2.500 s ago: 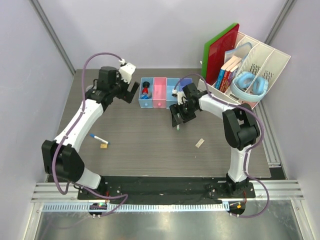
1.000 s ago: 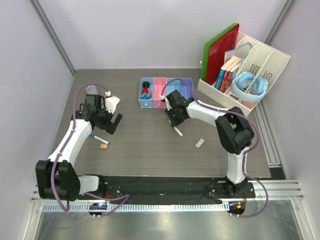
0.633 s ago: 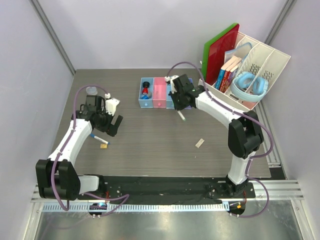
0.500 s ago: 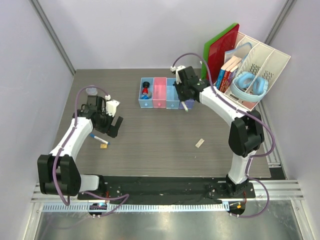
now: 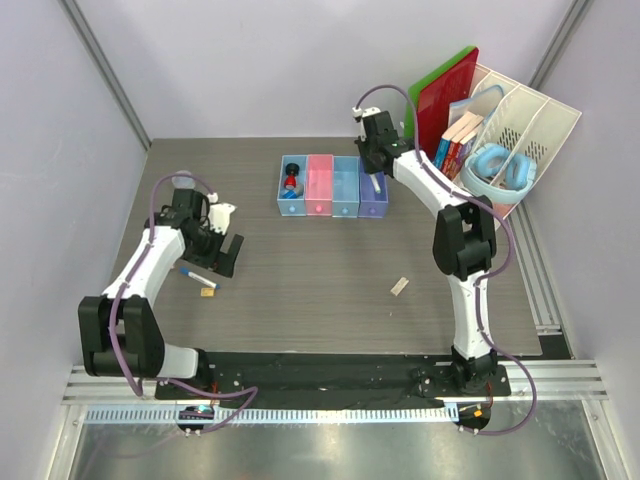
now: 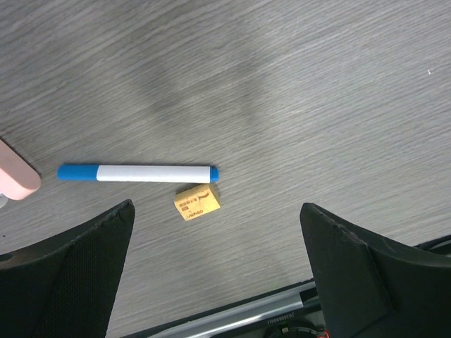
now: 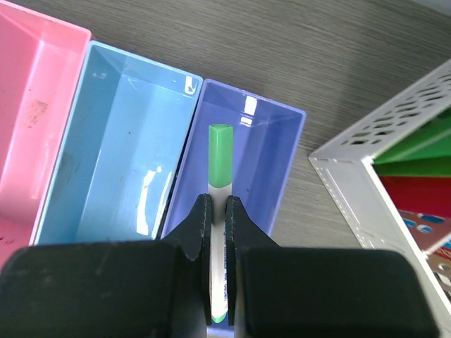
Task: Sort the stationery into containers
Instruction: Place the pen in the storage box, then move the pen to the center of the board.
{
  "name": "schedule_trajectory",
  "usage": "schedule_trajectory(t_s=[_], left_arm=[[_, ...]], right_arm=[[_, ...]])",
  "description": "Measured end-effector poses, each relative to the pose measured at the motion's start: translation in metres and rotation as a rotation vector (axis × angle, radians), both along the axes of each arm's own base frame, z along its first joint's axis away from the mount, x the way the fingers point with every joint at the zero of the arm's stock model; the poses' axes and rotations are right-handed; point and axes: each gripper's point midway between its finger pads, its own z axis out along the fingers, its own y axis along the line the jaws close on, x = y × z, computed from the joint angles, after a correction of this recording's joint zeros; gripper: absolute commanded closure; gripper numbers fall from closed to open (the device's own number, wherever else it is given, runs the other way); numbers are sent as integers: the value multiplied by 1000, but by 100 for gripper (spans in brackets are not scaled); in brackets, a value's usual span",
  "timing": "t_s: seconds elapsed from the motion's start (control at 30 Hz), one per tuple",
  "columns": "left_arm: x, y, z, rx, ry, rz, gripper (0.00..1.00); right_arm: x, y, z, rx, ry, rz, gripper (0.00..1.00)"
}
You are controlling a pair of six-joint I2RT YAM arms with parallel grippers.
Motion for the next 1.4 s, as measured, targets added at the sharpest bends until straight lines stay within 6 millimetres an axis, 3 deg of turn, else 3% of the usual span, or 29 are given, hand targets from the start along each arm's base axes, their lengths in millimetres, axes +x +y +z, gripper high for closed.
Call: schedule_trajectory(t_s=[0.1,0.27,0.4,0.47,0.67,1.07,1.2,1.4], left_arm=[[-3,1,0,-5,15,6,0],[-10,5,-1,-6,49,12,0],[-15,4,-4,-7,76,0,0],[-17,6,-5,-10,87,5,0],[-21,12,-6,-13,108,26,0],[-27,15,-14,-4,143,21,0],[-30,21,-24,10,178,39,0],[-27,26,-39,15,216,64,0]], right_arm=[[6,1,-15,-12,16,4,99],[13,2,-23,-14,16,5,99],[15,3,-20,-10,5,6,86],[16,3,-19,-11,2,7,74],[17,1,-20,-18,1,11,62],[5,-2,-35,-24,41,23,59],[-7,-1,-21,3,40,34,59],[-23,0,28,64,-27,53,59]])
